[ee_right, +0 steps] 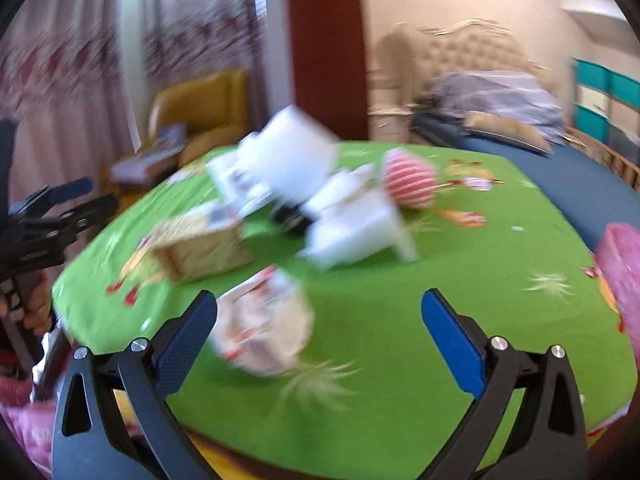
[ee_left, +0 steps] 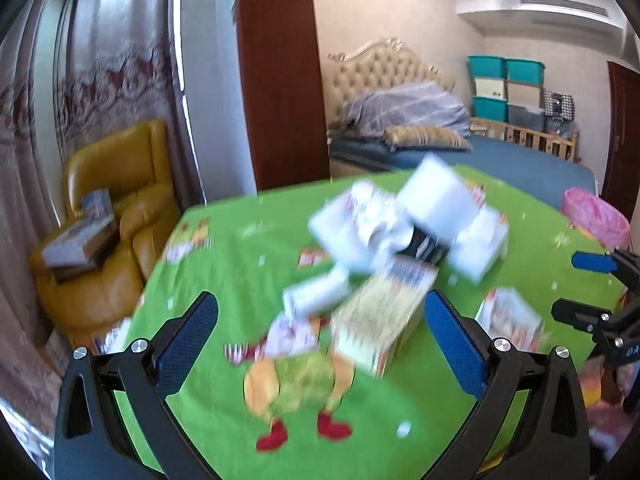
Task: Collect trash
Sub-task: 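Move both tools back over the table toward the remaining trash, then grasp the medicine box with the left tool while the right tool grasps the paper cup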
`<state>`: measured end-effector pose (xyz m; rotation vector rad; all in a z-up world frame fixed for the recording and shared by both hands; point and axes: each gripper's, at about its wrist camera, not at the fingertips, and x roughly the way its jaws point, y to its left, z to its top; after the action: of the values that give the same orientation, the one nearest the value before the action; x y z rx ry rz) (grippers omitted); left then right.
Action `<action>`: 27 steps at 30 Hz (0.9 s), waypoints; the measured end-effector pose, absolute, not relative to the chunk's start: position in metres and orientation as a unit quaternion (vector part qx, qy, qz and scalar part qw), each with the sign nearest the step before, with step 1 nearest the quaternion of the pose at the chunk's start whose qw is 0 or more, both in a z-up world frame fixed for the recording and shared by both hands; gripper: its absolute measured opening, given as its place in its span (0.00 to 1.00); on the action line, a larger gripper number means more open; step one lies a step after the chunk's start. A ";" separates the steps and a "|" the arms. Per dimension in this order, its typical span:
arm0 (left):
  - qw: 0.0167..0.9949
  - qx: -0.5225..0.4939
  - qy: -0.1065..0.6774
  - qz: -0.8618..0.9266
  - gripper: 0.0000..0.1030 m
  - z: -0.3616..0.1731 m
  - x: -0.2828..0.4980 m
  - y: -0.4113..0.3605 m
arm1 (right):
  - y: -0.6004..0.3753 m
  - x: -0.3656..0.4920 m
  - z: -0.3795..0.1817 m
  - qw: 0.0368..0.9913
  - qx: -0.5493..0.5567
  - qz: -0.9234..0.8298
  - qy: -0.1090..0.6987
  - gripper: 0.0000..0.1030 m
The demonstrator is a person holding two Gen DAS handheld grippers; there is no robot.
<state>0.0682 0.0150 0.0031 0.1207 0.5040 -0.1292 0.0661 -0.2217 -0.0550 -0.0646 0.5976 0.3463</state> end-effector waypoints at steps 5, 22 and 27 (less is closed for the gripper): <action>0.953 0.043 0.292 -0.067 0.94 -0.033 0.063 0.024 | -0.194 0.067 -0.069 0.926 -0.083 0.178 0.323 0.96; 0.943 0.063 0.310 -0.104 0.94 -0.039 0.090 -0.019 | -0.241 0.090 -0.082 0.932 -0.004 0.127 0.340 0.58; 0.941 0.091 0.311 -0.098 0.94 -0.040 0.112 -0.031 | -0.256 0.087 -0.079 0.938 0.016 0.113 0.327 0.58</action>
<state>0.1124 -0.0315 -0.0401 0.1851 0.6340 -0.1996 0.0869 -0.2559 -0.0791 0.0325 0.6678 0.2313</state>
